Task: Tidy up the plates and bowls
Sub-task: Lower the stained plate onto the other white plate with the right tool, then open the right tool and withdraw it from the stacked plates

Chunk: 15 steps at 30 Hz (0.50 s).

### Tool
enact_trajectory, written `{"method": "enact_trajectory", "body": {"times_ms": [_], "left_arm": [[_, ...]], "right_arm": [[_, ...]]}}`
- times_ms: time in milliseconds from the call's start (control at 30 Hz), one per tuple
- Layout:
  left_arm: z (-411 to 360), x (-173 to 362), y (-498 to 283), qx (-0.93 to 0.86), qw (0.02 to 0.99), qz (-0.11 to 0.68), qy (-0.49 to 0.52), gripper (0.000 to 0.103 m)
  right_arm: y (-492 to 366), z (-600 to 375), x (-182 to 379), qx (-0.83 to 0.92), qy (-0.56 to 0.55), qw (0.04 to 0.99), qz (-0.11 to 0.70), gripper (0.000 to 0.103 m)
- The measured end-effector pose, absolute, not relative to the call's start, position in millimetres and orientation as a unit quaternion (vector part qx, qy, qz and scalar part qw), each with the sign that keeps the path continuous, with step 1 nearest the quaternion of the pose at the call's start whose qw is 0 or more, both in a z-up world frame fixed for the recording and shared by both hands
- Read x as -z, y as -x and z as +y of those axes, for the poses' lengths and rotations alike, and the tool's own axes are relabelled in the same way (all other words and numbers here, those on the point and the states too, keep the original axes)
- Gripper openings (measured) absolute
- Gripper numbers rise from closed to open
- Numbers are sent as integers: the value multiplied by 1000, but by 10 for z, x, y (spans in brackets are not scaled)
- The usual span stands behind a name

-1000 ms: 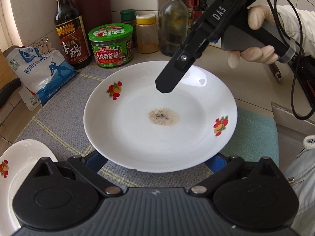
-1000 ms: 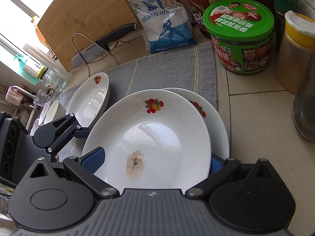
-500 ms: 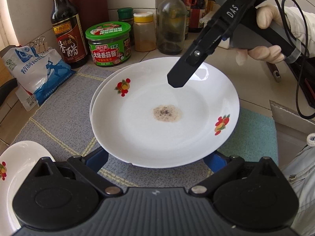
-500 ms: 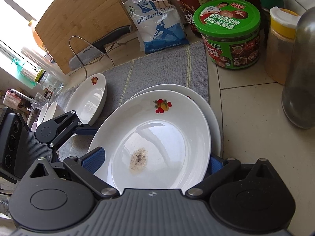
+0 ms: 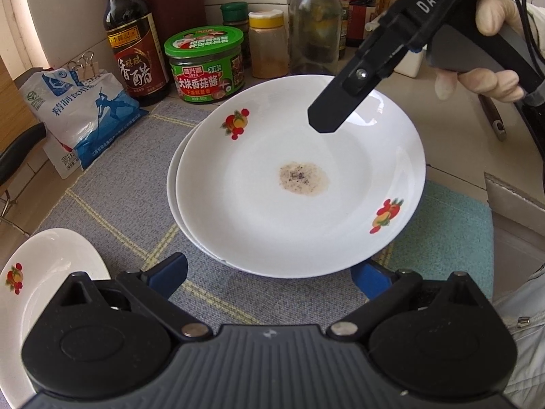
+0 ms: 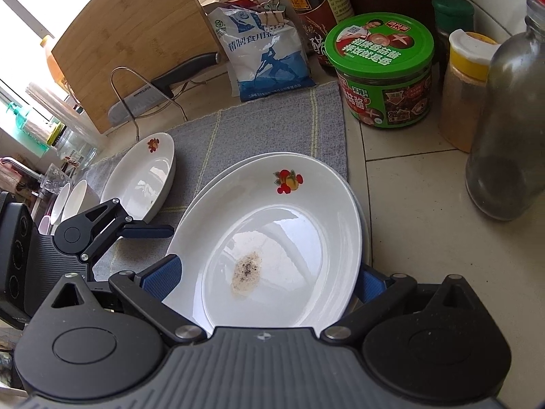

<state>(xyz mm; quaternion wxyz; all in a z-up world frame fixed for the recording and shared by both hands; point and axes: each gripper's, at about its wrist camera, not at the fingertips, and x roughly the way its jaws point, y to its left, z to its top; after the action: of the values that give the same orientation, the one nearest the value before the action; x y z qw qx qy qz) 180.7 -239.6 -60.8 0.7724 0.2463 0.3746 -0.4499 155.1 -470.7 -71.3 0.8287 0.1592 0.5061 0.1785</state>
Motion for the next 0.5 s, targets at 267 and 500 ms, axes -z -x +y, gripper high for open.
{"method": "enact_trajectory", "body": {"times_ms": [267, 500], "left_arm": [[-2353, 541, -1704, 441, 783, 372, -231, 101], [-2316, 441, -1581, 433, 798, 358, -220, 101]], "right_arm": [[-1483, -4621, 675, -156, -130, 837, 509, 103], [-1396, -4589, 660, -138, -108, 845, 505, 103]]}}
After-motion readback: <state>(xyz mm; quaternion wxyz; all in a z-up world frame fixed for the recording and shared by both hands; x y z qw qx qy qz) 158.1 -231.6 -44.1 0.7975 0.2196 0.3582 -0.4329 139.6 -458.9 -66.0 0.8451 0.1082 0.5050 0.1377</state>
